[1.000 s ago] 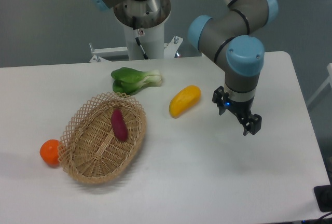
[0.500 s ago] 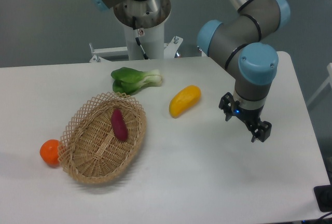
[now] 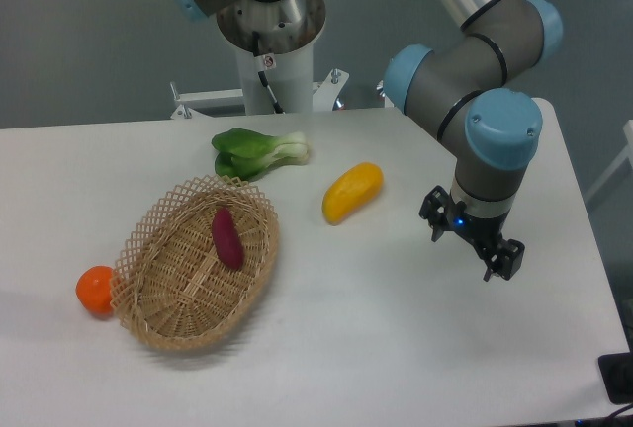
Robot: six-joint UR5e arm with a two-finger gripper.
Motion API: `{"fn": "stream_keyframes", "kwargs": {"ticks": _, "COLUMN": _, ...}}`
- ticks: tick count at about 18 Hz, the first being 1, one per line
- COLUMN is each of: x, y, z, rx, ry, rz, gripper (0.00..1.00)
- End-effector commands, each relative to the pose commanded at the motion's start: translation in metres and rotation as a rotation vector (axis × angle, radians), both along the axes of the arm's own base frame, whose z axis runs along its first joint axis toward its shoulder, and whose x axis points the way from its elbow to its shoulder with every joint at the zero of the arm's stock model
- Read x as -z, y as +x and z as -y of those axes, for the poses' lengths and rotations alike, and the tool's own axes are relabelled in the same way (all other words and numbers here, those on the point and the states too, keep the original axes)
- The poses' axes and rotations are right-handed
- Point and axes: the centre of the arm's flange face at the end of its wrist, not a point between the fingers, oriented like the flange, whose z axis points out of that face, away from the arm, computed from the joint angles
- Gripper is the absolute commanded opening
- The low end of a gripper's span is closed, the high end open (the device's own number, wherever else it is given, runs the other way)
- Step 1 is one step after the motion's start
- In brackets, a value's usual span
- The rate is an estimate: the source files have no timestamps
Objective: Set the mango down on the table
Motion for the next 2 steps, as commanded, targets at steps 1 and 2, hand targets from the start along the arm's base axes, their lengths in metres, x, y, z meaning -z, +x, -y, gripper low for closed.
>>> {"fn": "stream_keyframes", "kwargs": {"ticks": 1, "x": 0.0007, "y": 0.0003, "z": 0.0002, "rx": -0.002, "ry": -0.001, "rz": 0.001, "gripper": 1.0}}
{"fn": "stream_keyframes", "kwargs": {"ticks": 2, "x": 0.0007, "y": 0.0003, "z": 0.0002, "rx": 0.0, "ry": -0.001, "rz": 0.001, "gripper": 1.0}}
